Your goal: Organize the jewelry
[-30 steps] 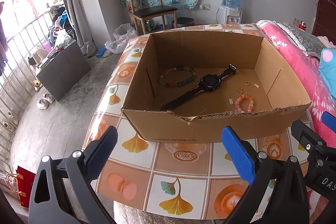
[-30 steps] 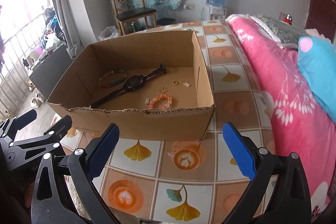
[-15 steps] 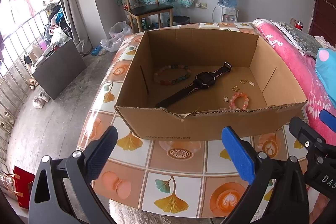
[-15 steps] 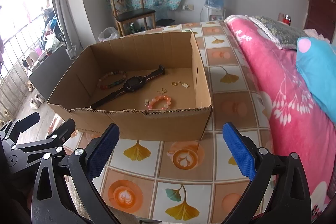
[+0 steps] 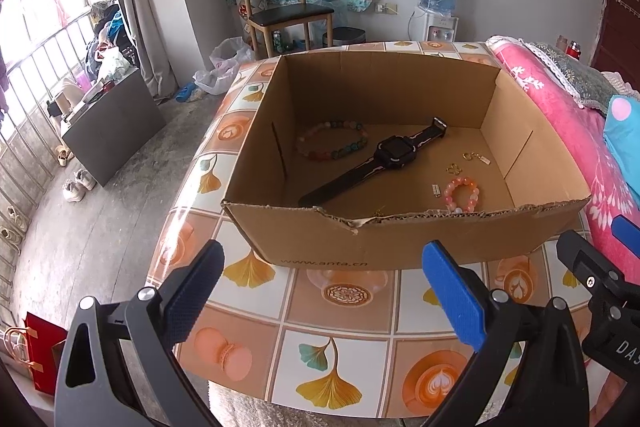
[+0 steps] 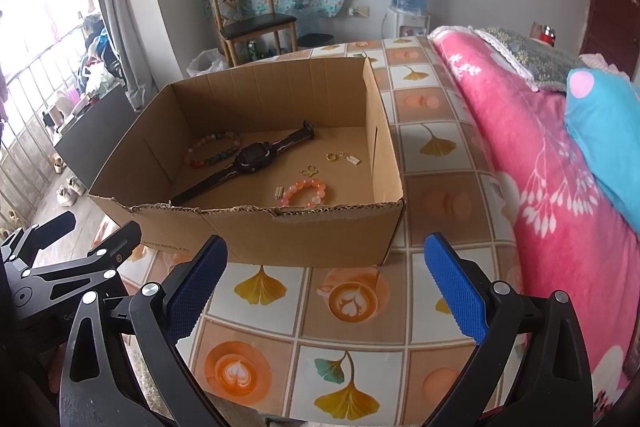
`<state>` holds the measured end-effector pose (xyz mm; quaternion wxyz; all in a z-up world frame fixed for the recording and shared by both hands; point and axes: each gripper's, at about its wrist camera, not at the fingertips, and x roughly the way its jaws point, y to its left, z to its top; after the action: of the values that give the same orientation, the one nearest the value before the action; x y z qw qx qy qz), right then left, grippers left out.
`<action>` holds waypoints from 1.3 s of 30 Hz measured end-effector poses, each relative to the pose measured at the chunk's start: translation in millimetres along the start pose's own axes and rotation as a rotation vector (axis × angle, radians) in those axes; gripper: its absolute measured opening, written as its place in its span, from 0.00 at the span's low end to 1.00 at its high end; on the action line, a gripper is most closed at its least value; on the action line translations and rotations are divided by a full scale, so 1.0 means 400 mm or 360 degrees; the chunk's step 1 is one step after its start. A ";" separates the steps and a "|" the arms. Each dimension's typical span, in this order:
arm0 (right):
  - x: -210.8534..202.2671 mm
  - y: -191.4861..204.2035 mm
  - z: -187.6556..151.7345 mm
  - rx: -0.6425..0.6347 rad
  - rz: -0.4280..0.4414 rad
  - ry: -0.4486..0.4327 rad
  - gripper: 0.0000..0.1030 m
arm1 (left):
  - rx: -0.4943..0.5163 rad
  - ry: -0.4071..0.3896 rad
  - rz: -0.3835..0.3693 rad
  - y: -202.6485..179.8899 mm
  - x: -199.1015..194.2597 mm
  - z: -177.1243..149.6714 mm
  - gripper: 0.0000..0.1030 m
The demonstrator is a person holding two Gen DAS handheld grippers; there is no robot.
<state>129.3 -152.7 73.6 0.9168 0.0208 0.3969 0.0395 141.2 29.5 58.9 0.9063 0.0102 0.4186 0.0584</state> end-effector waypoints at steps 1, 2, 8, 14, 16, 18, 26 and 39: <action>0.000 0.000 0.000 -0.0003 0.0001 0.0000 0.92 | 0.0003 0.0001 0.0000 -0.001 0.001 0.000 0.95; 0.000 0.000 0.001 -0.0001 -0.0002 -0.0001 0.92 | 0.0004 0.0002 0.0000 -0.001 0.001 0.000 0.95; 0.002 0.002 -0.001 0.0001 -0.0003 0.0000 0.92 | 0.0002 0.0005 -0.0005 0.000 0.000 0.000 0.95; 0.005 0.006 -0.005 -0.0006 -0.0001 -0.0002 0.92 | 0.0002 0.0005 -0.0005 0.001 -0.001 0.001 0.95; 0.008 0.009 -0.008 -0.0009 0.0002 0.0000 0.92 | 0.0002 0.0005 -0.0005 0.000 -0.001 0.000 0.95; 0.009 0.009 -0.006 -0.0010 0.0004 0.0002 0.92 | 0.0000 0.0004 -0.0005 0.000 -0.001 0.000 0.95; 0.009 0.010 -0.008 -0.0008 0.0005 0.0003 0.92 | 0.0000 0.0006 -0.0012 -0.001 0.000 0.001 0.95; 0.009 0.007 -0.006 -0.0010 0.0005 0.0008 0.92 | 0.0001 0.0007 -0.0014 -0.001 0.002 0.002 0.95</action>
<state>129.7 -149.5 69.5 0.9158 0.0185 0.3989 0.0422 142.2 29.3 58.8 0.9056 0.0085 0.4205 0.0544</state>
